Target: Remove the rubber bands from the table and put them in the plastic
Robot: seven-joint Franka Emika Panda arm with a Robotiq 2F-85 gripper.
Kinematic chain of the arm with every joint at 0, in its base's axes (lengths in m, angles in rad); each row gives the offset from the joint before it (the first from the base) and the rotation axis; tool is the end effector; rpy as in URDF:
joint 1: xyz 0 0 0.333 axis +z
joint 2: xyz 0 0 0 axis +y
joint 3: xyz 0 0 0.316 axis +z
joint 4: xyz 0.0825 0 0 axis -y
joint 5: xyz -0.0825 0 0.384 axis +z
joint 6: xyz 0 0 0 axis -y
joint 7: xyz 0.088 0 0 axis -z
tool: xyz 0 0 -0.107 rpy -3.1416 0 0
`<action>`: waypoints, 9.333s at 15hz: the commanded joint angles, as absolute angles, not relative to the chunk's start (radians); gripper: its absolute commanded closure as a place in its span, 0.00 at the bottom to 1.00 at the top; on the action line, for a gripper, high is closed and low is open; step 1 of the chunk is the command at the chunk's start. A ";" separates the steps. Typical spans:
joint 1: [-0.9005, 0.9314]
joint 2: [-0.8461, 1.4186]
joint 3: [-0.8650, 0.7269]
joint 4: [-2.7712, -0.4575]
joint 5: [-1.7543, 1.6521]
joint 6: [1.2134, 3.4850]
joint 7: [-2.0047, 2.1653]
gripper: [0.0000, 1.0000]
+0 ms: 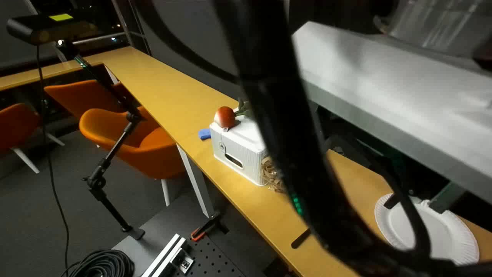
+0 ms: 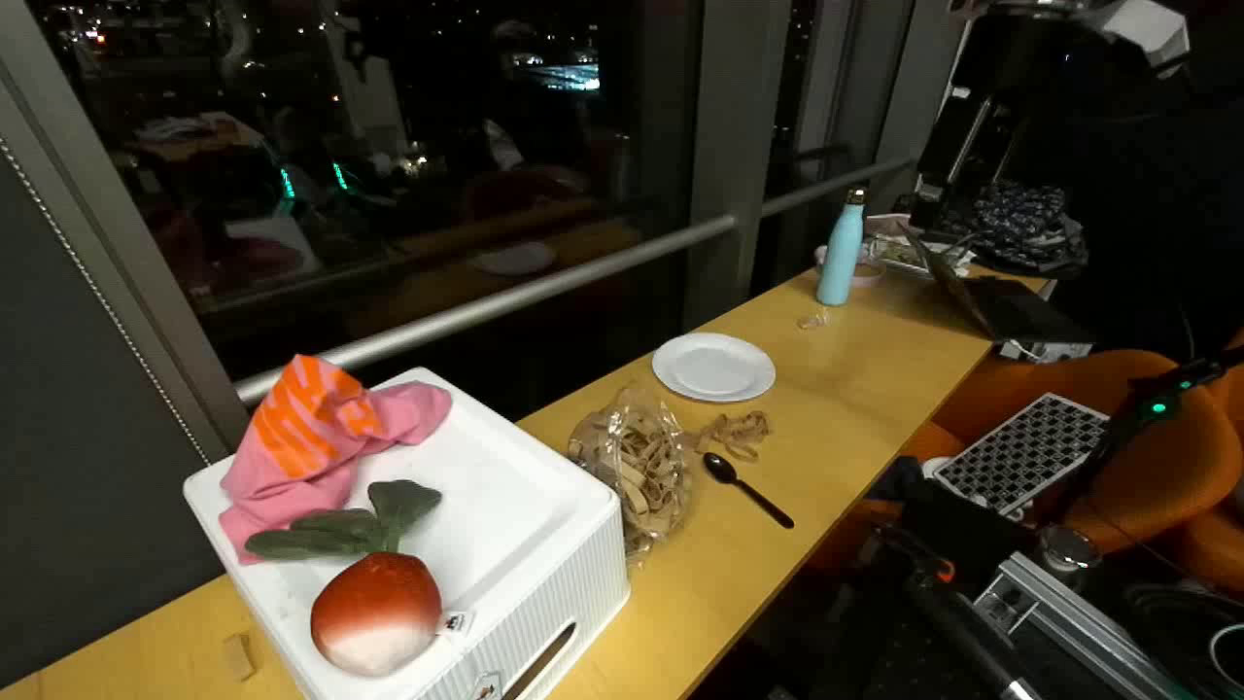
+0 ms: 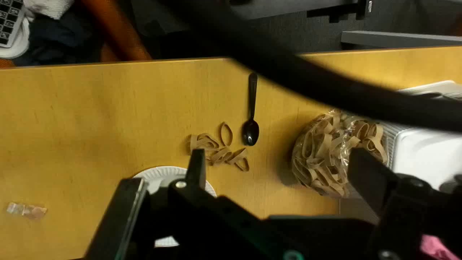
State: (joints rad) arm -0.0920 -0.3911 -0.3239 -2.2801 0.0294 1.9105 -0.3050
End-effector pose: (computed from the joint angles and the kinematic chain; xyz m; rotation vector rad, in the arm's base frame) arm 0.3993 -0.1854 0.5007 -2.9974 0.1468 -0.0802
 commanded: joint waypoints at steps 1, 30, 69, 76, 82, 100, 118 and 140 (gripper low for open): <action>-0.118 -0.387 -0.302 -2.276 0.039 1.908 -0.314 0.00; -0.104 0.123 -0.096 -2.424 -0.005 2.719 0.160 0.00; -0.120 0.648 -0.105 -2.053 0.062 2.866 0.162 0.00; -0.120 0.654 -0.159 -2.045 0.050 2.833 0.173 0.00; -0.118 0.663 -0.169 -2.045 0.049 2.820 0.177 0.27; -0.218 0.473 -0.058 -2.160 0.149 2.742 0.091 0.99; -0.035 0.182 0.073 -2.115 0.252 2.398 -0.026 0.99; 0.022 0.273 0.054 -2.039 0.189 2.193 -0.025 0.99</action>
State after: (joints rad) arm 0.0248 0.2617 0.0656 -2.0605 0.2170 2.2160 -0.0263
